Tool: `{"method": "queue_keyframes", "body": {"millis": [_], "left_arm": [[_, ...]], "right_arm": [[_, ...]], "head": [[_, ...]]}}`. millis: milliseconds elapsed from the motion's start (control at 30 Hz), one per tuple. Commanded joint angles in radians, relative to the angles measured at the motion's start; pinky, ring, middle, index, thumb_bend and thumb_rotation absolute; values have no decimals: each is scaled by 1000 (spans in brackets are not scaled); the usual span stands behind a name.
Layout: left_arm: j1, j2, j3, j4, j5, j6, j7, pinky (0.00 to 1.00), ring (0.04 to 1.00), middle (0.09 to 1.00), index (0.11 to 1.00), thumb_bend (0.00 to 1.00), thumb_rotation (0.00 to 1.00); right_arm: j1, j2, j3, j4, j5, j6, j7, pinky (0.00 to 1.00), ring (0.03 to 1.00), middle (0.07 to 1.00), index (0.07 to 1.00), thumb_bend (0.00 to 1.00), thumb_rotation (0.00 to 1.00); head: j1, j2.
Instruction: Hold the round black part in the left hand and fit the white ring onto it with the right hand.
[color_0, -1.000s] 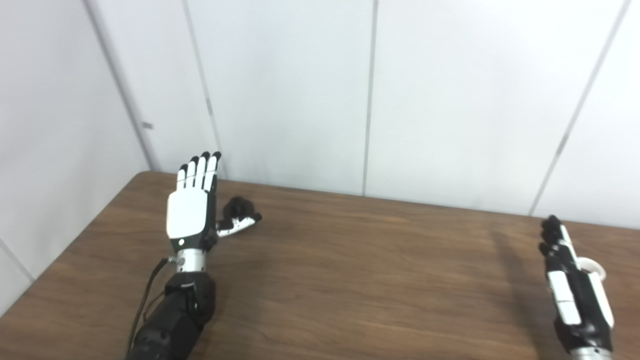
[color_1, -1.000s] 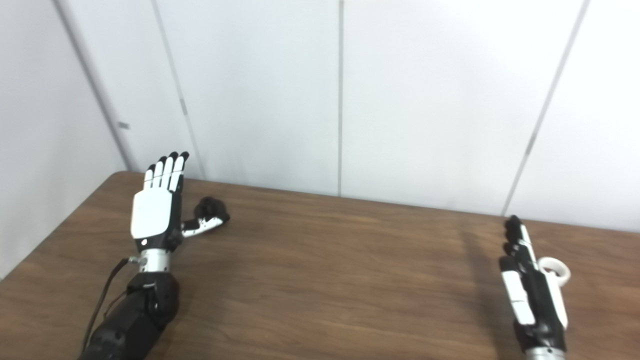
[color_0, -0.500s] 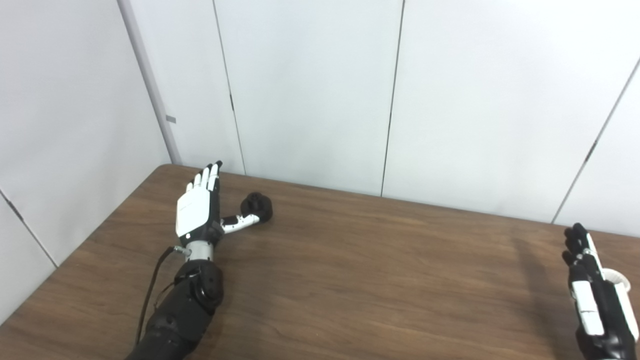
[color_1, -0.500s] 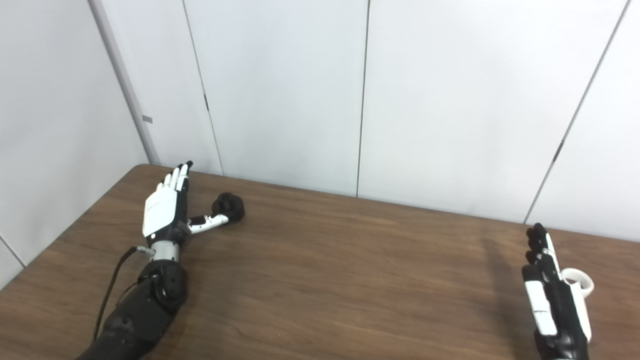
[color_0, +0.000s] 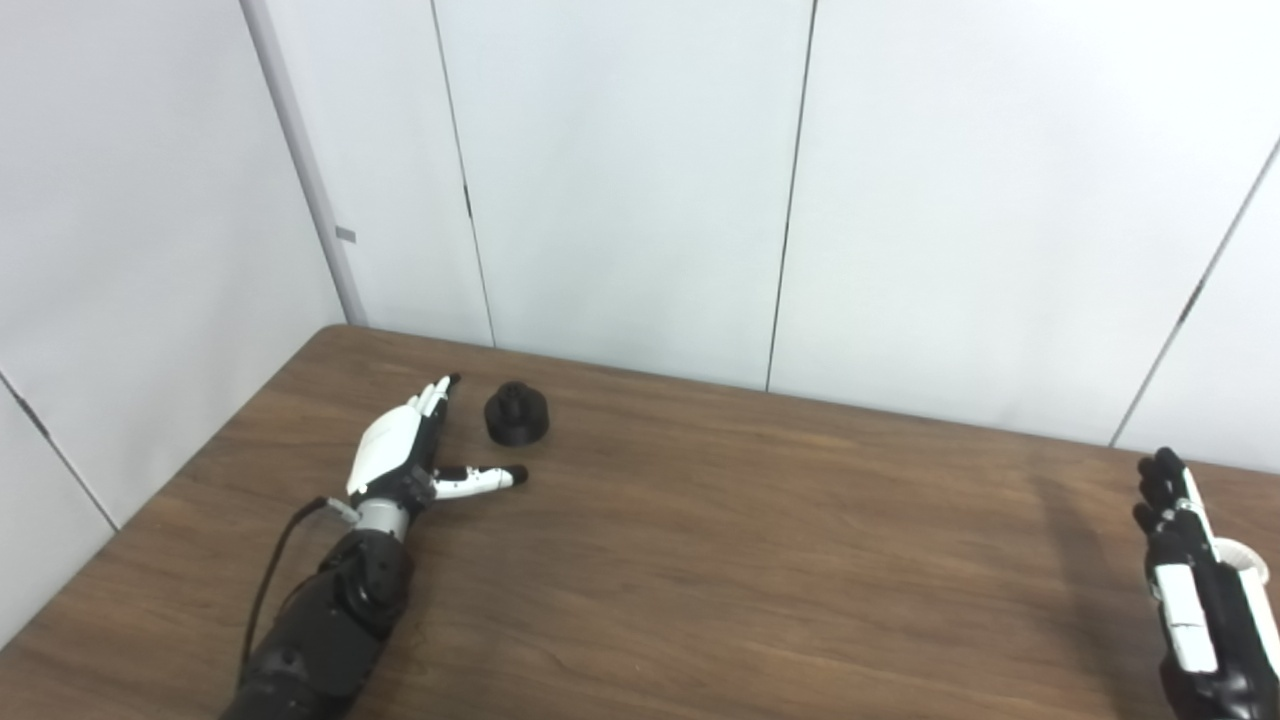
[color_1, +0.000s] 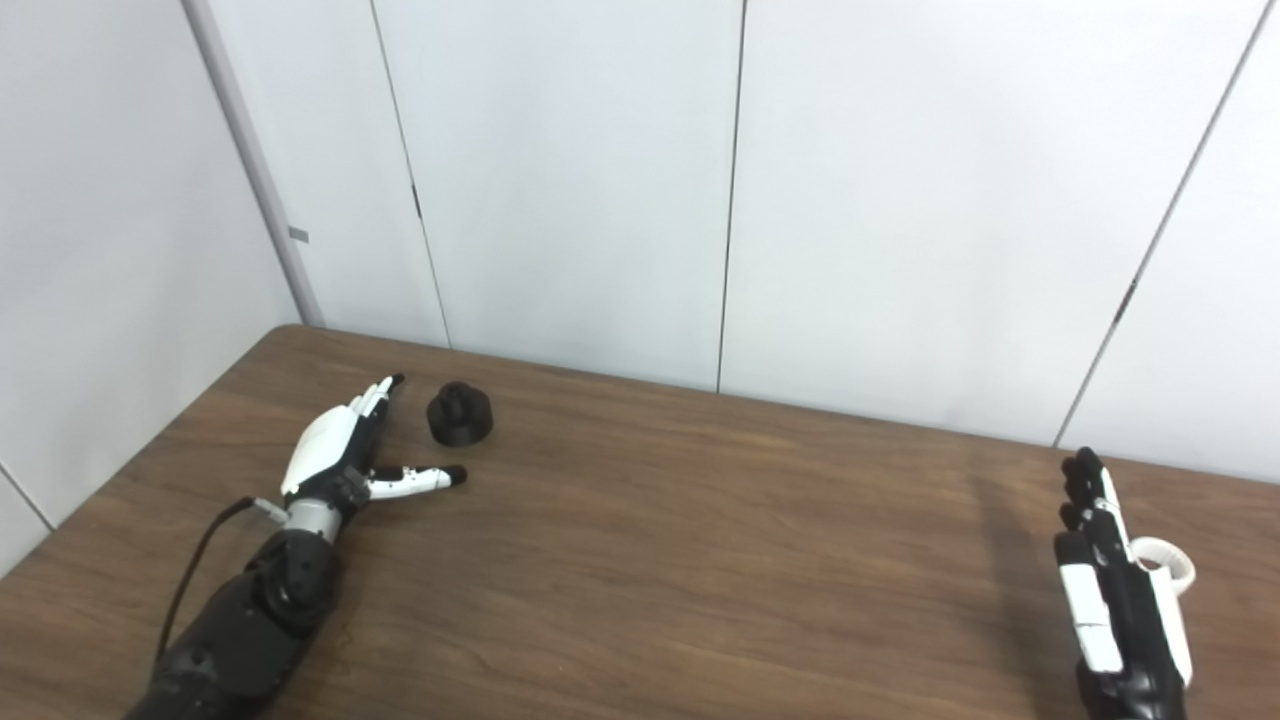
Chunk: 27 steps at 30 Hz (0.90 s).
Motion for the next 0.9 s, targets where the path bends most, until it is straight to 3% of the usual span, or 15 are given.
{"method": "queue_keyframes", "body": {"millis": [0, 167, 367, 533, 867], "left_arm": [[4, 43, 3, -20, -21, 5, -55, 993, 1000, 1000, 997, 1000, 461], [12, 80, 8, -47, -32, -10, -111, 1000, 1000, 1000, 963, 1000, 399], [-3, 97, 13, -38, -20, -26, -101, 1000, 1000, 995, 902, 1000, 389], [-33, 102, 8, 31, -14, -66, -74, 1000, 1000, 981, 875, 1000, 422], [-98, 95, -16, 101, -13, -93, -93, 1000, 1000, 980, 820, 1000, 395]], "right_arm": [[90, 13, -3, 63, 4, 7, -5, 1000, 1000, 982, 1000, 541, 917], [96, 14, -1, 49, 3, 11, -4, 1000, 1000, 984, 1000, 529, 918], [101, 13, 0, 38, 2, 18, -2, 1000, 1000, 978, 1000, 532, 909], [105, 15, 1, 26, 4, 25, -1, 1000, 1000, 977, 1000, 561, 898], [123, 18, 0, 0, 9, 30, 0, 1000, 1000, 978, 1000, 557, 898]], "head": [[1, 3], [3, 3], [8, 7], [2, 9], [0, 6]]}}
